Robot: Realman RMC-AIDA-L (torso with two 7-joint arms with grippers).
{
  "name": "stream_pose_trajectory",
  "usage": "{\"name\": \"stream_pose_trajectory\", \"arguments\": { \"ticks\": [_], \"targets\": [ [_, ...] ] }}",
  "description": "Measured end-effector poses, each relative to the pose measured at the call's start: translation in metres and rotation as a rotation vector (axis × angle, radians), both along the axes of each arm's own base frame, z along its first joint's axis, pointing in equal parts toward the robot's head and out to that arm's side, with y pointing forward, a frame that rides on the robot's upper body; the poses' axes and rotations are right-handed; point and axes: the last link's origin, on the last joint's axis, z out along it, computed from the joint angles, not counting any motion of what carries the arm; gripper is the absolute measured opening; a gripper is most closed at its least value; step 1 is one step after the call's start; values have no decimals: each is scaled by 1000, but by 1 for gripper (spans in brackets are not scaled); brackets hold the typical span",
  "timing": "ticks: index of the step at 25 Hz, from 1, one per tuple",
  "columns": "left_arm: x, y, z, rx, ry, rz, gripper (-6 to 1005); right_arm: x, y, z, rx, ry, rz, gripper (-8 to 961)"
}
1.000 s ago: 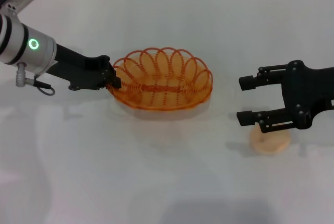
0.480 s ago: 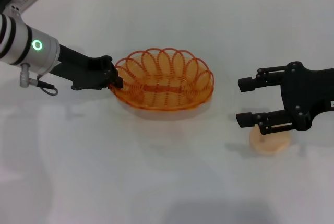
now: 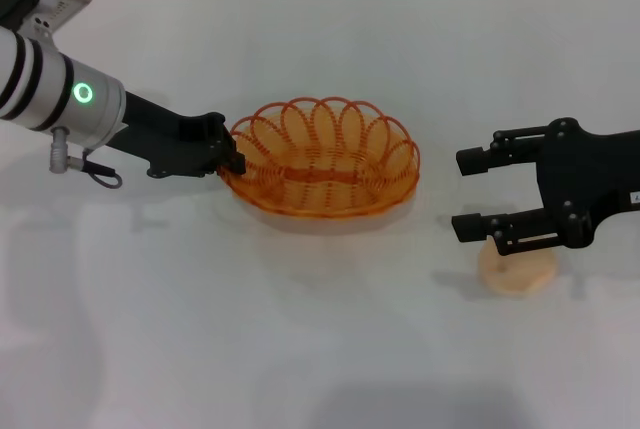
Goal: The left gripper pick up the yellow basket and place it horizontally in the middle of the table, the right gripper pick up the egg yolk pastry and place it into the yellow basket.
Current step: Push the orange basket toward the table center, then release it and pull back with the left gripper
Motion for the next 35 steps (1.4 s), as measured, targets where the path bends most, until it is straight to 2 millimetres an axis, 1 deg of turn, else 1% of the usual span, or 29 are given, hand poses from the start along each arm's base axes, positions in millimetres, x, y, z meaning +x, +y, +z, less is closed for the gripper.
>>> {"name": "stream_pose_trajectory", "arguments": {
  "ticks": [11,35],
  "targets": [
    [1,-2,-5,-5,-5,-6,82,9,4,-5,12,-19,-25,723],
    [-2,-4,-7,-8,-9,11,97,8,3,-5,6,-17,-23,723]
  ]
}}
